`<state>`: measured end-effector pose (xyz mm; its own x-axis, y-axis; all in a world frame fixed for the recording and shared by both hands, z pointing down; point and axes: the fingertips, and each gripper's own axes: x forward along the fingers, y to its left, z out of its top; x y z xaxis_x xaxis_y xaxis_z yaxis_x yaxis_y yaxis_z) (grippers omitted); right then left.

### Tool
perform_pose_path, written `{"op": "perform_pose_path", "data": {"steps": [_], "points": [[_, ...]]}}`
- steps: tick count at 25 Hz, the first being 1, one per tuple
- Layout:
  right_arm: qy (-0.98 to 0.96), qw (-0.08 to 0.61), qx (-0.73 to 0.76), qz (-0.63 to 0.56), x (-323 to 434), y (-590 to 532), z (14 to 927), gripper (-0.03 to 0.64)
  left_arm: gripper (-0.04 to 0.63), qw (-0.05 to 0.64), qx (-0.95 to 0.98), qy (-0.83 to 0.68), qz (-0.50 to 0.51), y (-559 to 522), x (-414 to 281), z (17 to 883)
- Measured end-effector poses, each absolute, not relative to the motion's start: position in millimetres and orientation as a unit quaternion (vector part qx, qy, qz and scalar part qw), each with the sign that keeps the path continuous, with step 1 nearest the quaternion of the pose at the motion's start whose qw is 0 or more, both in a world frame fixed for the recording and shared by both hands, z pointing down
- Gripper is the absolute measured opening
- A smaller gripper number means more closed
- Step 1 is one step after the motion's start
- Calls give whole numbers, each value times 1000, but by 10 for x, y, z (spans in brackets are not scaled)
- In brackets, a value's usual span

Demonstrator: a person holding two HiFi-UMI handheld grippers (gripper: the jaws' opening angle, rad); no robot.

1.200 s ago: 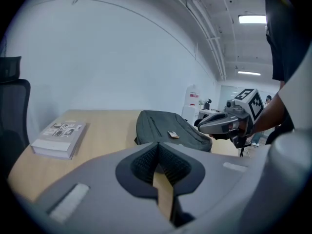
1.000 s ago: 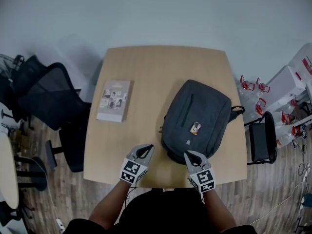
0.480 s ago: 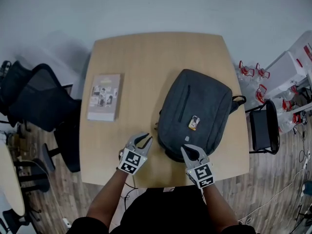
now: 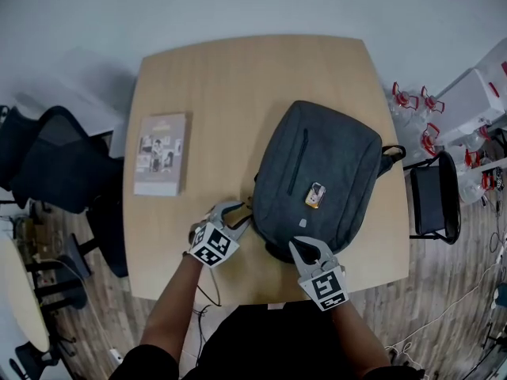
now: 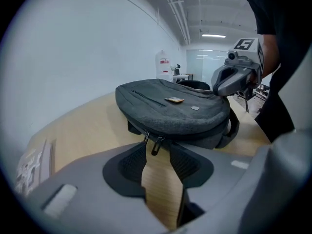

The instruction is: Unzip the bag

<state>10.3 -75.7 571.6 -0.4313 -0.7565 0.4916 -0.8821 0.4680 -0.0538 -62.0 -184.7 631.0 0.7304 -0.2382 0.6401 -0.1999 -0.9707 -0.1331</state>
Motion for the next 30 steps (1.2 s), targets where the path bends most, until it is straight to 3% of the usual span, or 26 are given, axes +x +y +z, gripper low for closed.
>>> {"op": "perform_pose_path", "data": {"steps": [5,17,30], "points": [[-838,203,482,158,90,-746,5722,3,176,34,-930,62,-362,-1848,-533,6348],[-850,188,462,170,83,-730,5696,3,126,-40,-932,-30,-358,-1792,-541,6411],[-852,190,457,170,72,-726,5698,3,62,-11,-923,-57,-379,-1779,-516,6491]]}}
